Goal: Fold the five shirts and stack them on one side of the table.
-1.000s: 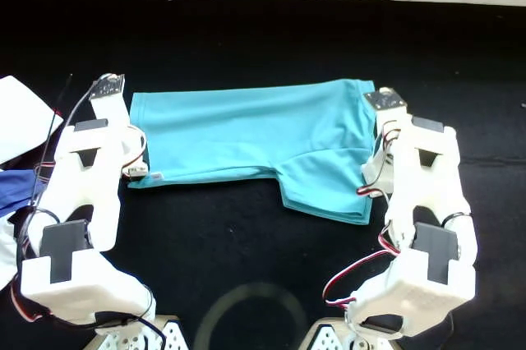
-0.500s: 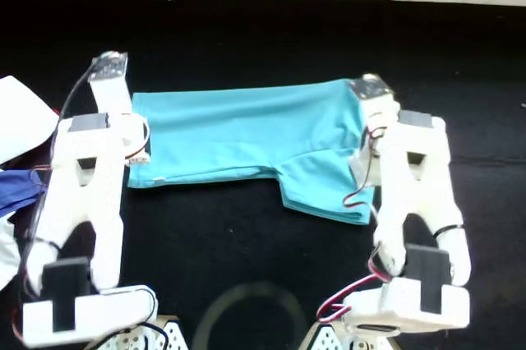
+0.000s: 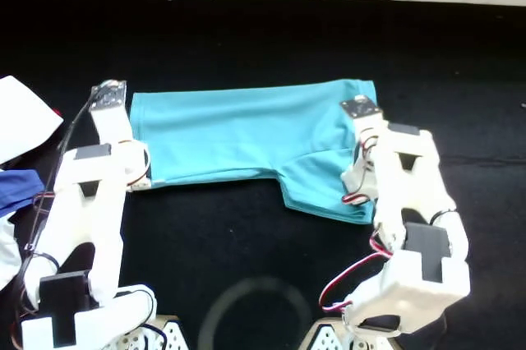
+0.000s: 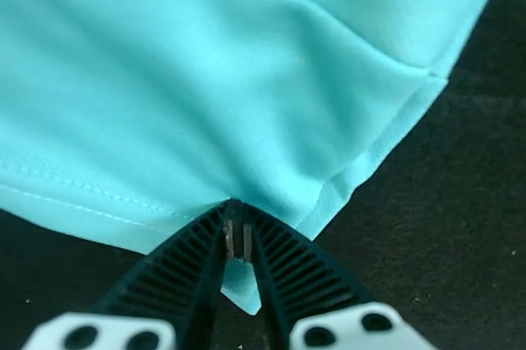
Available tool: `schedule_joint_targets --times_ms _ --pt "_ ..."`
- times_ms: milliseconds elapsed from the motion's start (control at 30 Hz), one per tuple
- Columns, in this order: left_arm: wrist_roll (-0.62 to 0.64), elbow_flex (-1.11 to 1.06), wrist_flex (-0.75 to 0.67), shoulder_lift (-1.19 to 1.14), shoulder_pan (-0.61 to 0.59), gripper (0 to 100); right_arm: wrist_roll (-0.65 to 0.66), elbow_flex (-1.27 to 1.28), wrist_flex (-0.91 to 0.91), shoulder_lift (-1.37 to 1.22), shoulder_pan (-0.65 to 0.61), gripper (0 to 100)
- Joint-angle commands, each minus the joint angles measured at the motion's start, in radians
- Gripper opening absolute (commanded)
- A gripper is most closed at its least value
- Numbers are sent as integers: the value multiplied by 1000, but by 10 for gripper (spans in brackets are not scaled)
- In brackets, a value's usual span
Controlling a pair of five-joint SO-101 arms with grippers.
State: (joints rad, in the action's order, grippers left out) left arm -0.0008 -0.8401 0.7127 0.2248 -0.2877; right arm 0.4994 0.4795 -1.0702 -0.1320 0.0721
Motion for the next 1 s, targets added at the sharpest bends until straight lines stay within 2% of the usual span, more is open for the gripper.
schedule_joint_targets --times_ms 0,267,433,533,700,833,967 --pt "6 -24 -58 35 -16 9 17 -74 -28 -4 42 7" --pt "8 -91 -155 35 -13 9 14 -259 -240 2 38 7" --pt "8 -94 -157 33 -12 9 21 -305 -341 62 -35 7" --pt "8 -96 -170 33 -12 9 31 -229 -354 160 -142 7" --pt "8 -110 -190 33 -12 9 141 -28 -348 219 -378 47" --pt "8 -110 -190 33 -12 9 141 -2 -275 165 -414 172" --pt "8 -110 -190 33 -12 9 144 -8 -209 82 -414 171"
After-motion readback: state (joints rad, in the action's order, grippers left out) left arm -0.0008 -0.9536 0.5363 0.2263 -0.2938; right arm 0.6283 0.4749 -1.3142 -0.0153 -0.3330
